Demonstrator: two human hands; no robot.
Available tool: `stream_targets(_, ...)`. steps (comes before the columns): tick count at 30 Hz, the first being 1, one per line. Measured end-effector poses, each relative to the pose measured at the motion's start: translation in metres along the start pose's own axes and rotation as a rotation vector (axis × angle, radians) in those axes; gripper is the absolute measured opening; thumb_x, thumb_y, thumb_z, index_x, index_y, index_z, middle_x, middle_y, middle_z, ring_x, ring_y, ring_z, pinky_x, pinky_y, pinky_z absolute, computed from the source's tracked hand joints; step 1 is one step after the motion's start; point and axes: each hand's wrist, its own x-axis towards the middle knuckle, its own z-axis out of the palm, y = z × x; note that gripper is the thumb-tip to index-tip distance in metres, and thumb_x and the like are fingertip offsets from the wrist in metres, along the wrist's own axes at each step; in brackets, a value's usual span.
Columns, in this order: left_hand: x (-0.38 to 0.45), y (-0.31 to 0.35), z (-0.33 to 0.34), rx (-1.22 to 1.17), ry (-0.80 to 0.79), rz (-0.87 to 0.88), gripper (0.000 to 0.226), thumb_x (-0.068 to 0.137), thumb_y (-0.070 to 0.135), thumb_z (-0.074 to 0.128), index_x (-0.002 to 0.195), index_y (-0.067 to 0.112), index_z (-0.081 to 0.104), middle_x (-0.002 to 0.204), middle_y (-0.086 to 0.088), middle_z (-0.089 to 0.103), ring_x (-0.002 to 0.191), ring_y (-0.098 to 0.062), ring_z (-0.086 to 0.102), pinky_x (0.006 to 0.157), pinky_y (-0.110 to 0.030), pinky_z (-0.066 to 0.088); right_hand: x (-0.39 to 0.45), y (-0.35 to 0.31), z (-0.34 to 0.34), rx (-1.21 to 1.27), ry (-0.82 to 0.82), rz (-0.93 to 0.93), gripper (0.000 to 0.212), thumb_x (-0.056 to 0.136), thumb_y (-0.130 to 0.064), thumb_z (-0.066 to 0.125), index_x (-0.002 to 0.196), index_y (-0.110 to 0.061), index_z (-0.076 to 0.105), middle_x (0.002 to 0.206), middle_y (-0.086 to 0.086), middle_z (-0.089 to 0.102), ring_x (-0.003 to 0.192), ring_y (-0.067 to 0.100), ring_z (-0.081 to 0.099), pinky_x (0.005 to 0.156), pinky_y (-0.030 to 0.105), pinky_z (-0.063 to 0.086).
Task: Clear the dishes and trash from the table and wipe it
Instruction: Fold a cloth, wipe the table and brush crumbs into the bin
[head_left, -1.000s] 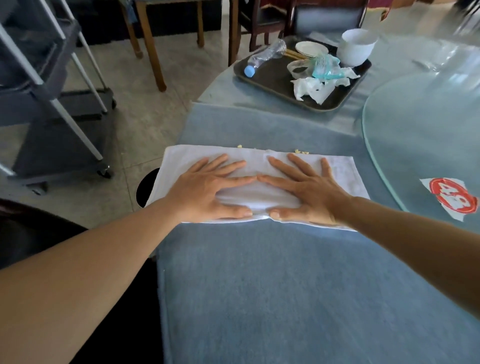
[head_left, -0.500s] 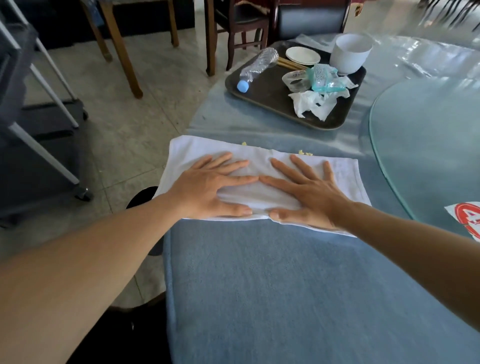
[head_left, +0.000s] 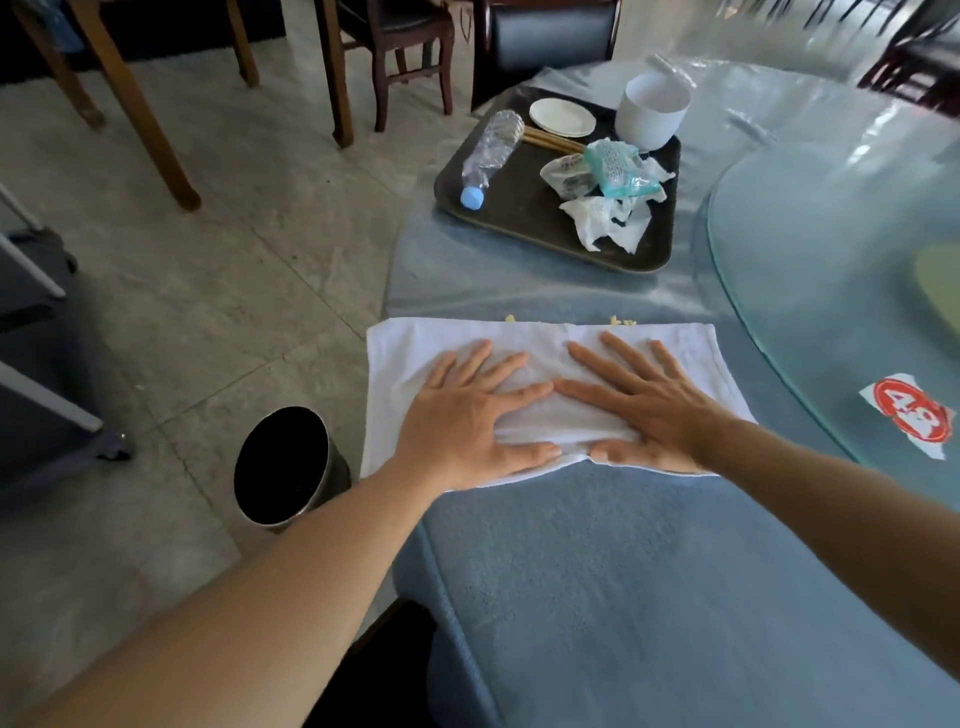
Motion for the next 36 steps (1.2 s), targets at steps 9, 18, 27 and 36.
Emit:
stream_targets(9,-0.002,-0.005,-0.003,-0.121,0.059,0.032,0.081,0.077,0.088,0.024,0.151,0.055,0.032,0.168,0.016,0.017,0.158,-0.019,0.001,0.126,-0.05,-0.003,-0.012,-0.047,-0.003,0.139,-0.02,0.305,0.082,0.08,-0.071,0.029,0.146,-0.069,-0.021,0.164,-0.026,-0.03,0.158,0.023,-0.016,0.119,0.074,0.009)
stream_targets(18,0.002,-0.006,0.0,-0.097,0.074,0.064,0.082,0.078,0.085,0.034,0.153,0.053,0.03,0.169,0.012,0.019,0.158,-0.025,0.004,0.124,-0.055,0.003,-0.006,-0.045,0.011,0.155,0.061,0.315,0.079,0.085,-0.063,0.032,0.154,-0.063,-0.005,0.17,-0.018,-0.017,0.159,0.028,-0.014,0.109,0.084,0.004)
stream_targets(27,0.001,-0.006,0.0,-0.068,0.04,0.089,0.084,0.08,0.082,0.032,0.156,0.046,0.03,0.17,0.008,0.016,0.158,-0.029,0.003,0.124,-0.058,0.005,-0.004,-0.045,0.012,0.129,0.045,0.339,0.083,0.082,-0.06,0.037,0.157,-0.059,-0.001,0.172,-0.013,-0.014,0.159,0.031,-0.009,0.109,0.085,0.006)
stream_targets(36,0.001,-0.006,-0.004,-0.06,-0.029,0.113,0.085,0.081,0.077,0.037,0.158,0.041,0.028,0.17,0.003,0.015,0.158,-0.033,0.003,0.122,-0.061,0.007,-0.003,-0.043,0.008,0.141,0.029,0.352,0.087,0.081,-0.057,0.049,0.158,-0.058,0.006,0.173,-0.012,-0.009,0.159,0.032,-0.007,0.11,0.084,0.003)
